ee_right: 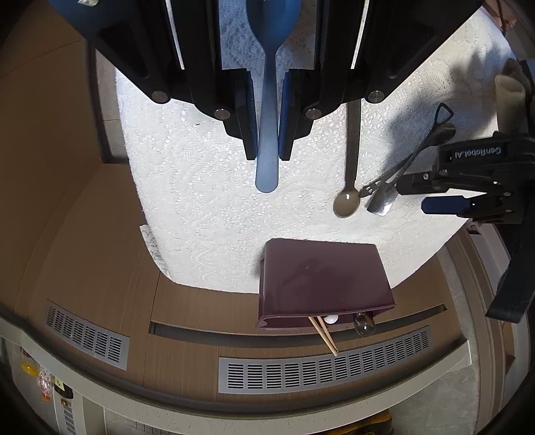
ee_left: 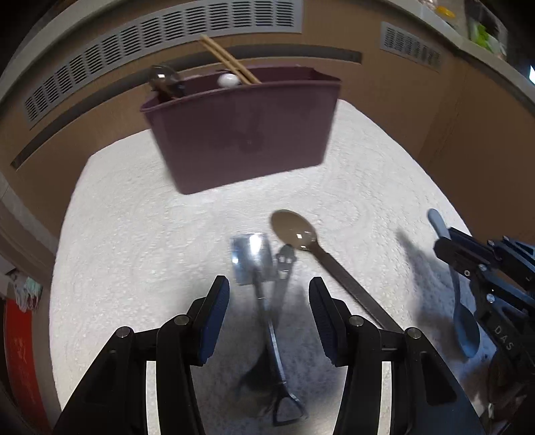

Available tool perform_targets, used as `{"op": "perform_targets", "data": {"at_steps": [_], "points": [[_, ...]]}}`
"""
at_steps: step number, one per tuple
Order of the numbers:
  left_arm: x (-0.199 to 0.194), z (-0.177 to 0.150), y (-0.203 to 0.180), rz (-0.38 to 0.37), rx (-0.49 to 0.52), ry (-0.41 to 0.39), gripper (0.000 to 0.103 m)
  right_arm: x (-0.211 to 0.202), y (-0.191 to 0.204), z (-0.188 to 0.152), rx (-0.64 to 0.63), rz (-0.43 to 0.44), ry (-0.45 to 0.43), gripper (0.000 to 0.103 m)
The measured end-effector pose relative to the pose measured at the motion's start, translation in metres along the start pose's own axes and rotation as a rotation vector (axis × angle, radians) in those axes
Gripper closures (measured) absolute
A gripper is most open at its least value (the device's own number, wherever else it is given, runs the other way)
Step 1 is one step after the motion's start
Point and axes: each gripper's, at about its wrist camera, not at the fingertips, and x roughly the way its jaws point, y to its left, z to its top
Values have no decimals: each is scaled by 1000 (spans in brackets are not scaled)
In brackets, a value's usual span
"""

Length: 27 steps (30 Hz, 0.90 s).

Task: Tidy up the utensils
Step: 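Lift the metal shovel with the left tool while the right tool holds the light blue spoon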

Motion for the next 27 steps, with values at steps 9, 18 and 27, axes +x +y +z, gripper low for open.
{"op": "perform_targets", "data": {"at_steps": [9,18,27], "points": [[39,19,20,1,-175,74,60,9,0,-5,-1,-10,32,92],[0,-1,39,7,-197,-72,94,-2,3,-3,-11,27,-10,92],[7,0,44,-85,-298,40,50,4,4,3,5,29,9,92]]}}
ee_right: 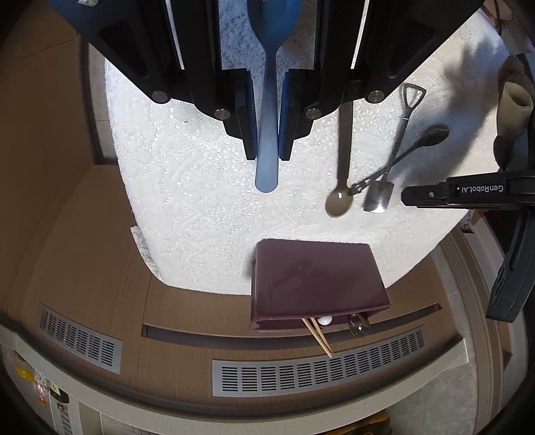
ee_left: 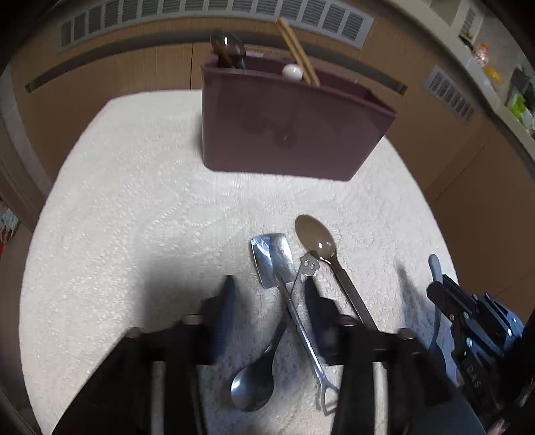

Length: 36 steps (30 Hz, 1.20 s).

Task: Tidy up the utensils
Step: 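Lift the metal shovel with the left tool while the right tool holds the light blue spoon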

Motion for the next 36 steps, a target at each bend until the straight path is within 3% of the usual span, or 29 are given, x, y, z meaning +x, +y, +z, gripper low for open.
{"op": "perform_targets", "data": {"at_steps": [4,12,16,24,26,28,31,36], "points": [[25,9,-10,19,-11,53,50,6,2,-6,-12,-6,17,92],[42,27,-34,25,154,45,50,8,-1,-11,-4,5,24,92],[37,20,-35,140,245,32,49,6,-1,-13,-2,14,21,91],[43,25,-42,128,228,39,52,7,0,-13,-12,18,23,91],[45,25,-52,127,250,37,58,8,0,-13,-12,15,25,91],[44,24,-59,114,276,45,70,8,0,-13,-12,13,27,91],[38,17,-57,123,301,31,70,8,0,-13,-12,13,26,91],[24,5,-38,103,242,-4,70,8,0,-13,-14,14,22,91]]}}
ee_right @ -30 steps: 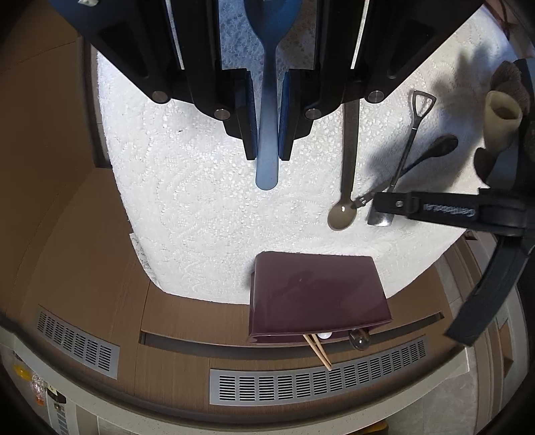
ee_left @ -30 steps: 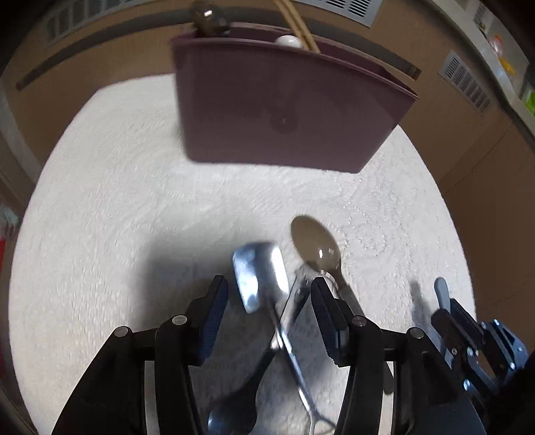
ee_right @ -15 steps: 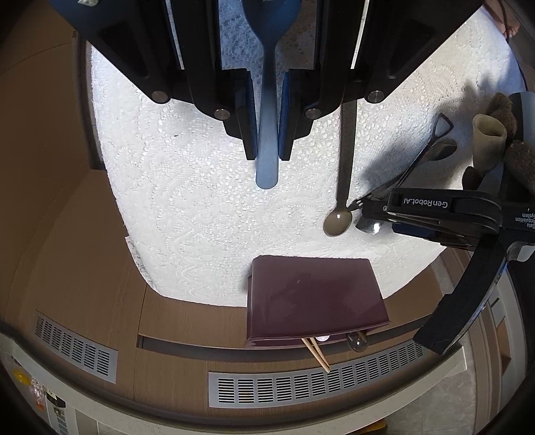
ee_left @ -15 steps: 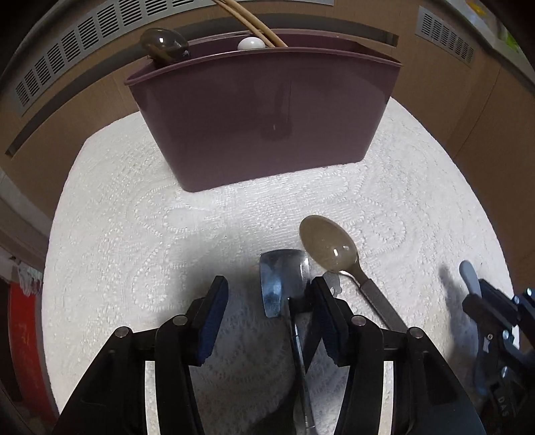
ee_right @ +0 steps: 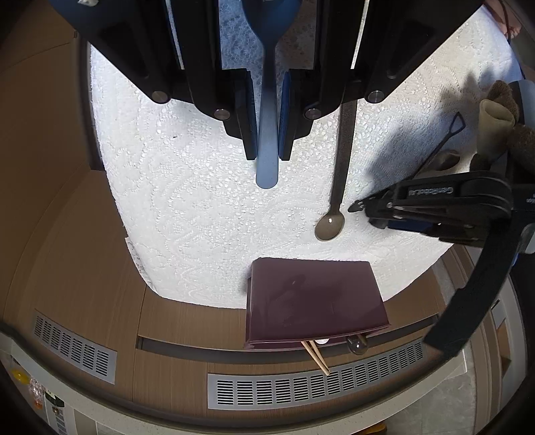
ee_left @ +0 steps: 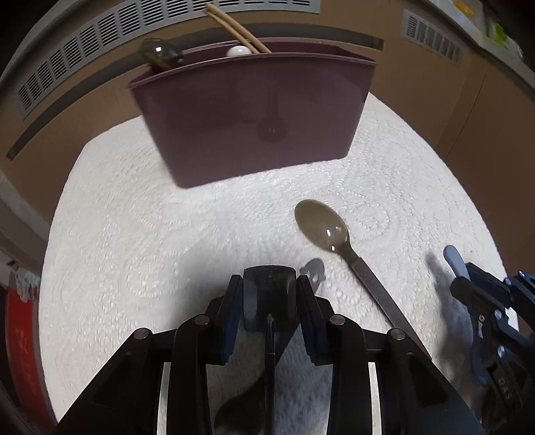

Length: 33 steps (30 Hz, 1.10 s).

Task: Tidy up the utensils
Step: 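Lift the metal shovel with the left tool while the right tool holds the light blue spoon, then carry the shovel and blue spoon over the maroon caddy and open both tools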

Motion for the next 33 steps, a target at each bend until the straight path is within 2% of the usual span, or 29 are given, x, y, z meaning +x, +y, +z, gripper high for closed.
{"op": "perform_targets", "data": {"at_steps": [11,18,22,25,29,33], "points": [[-83,-31,23,-88,-54,-189,70,-29,1,8,16,38,-77,92],[-119,-23,30,-139,-99,-309,70,-52,3,22,14,38,-128,92],[-143,10,36,-189,-114,-388,70,-62,5,46,4,46,-168,92],[-176,51,42,-219,-109,-537,70,-84,9,85,-31,45,-275,92],[-214,107,55,-241,-117,-757,70,-115,15,153,-64,25,-442,92],[-221,148,68,-225,-126,-896,70,-127,17,209,-68,3,-546,92]]}}
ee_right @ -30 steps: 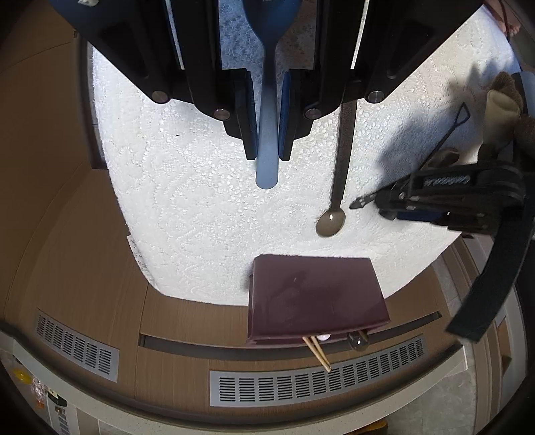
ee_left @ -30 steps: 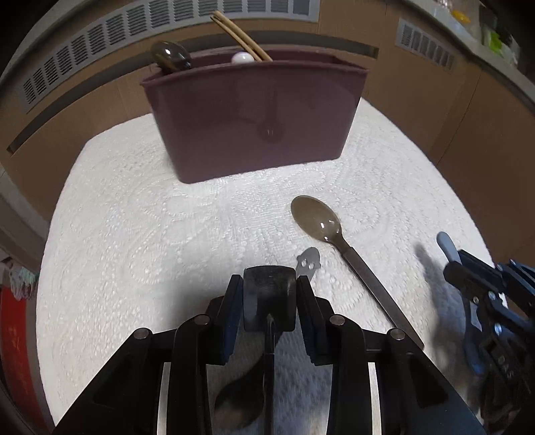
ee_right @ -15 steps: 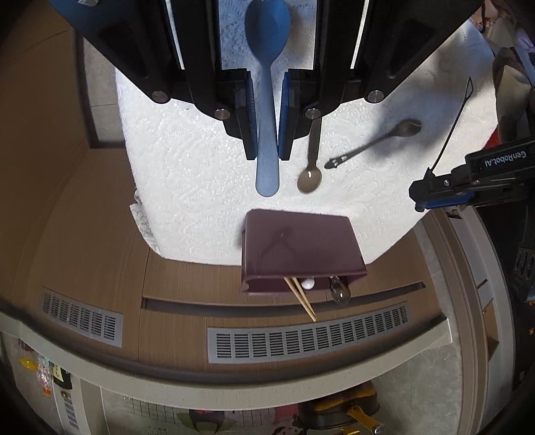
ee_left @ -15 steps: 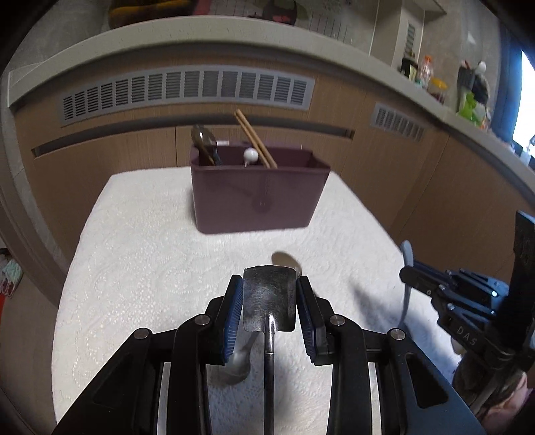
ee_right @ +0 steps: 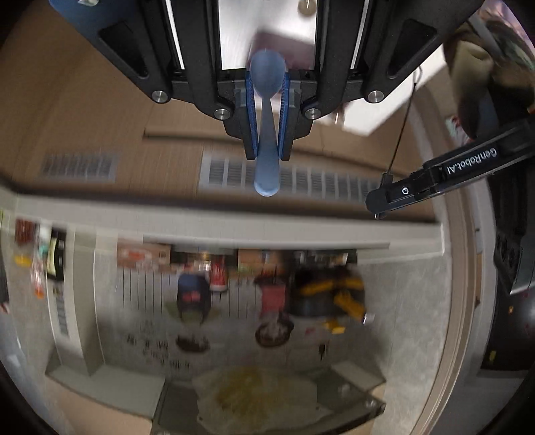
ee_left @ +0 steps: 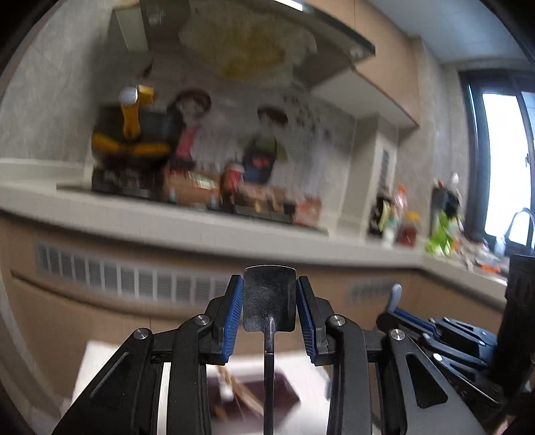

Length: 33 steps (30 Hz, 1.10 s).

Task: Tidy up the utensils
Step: 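Carry the shovel and blue spoon over the maroon caddy and open both tools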

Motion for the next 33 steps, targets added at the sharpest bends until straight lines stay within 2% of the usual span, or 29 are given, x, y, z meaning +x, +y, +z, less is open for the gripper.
{"op": "perform_targets", "data": {"at_steps": [3,7,13,18,24,26,28,29,33], "points": [[26,9,9,27,25,-46,70,24,-3,18,-8,-14,-10,92],[56,5,22,36,13,-27,70,50,-7,18,-10,-27,19,92],[101,-29,41,62,-3,26,70,93,-10,-5,-12,-32,93,92],[123,-54,55,80,-13,63,70,123,-10,-27,-11,-27,151,92],[127,-88,71,92,-44,162,70,145,-5,-52,-13,-4,224,91],[128,-101,76,92,-51,227,64,151,-2,-63,-24,15,265,88],[129,-114,81,104,-53,294,48,155,-1,-74,-30,25,307,63],[126,-118,85,114,-62,308,48,155,-2,-77,-27,20,312,58],[105,-131,98,150,-109,374,47,140,-7,-90,-19,-24,320,56]]}}
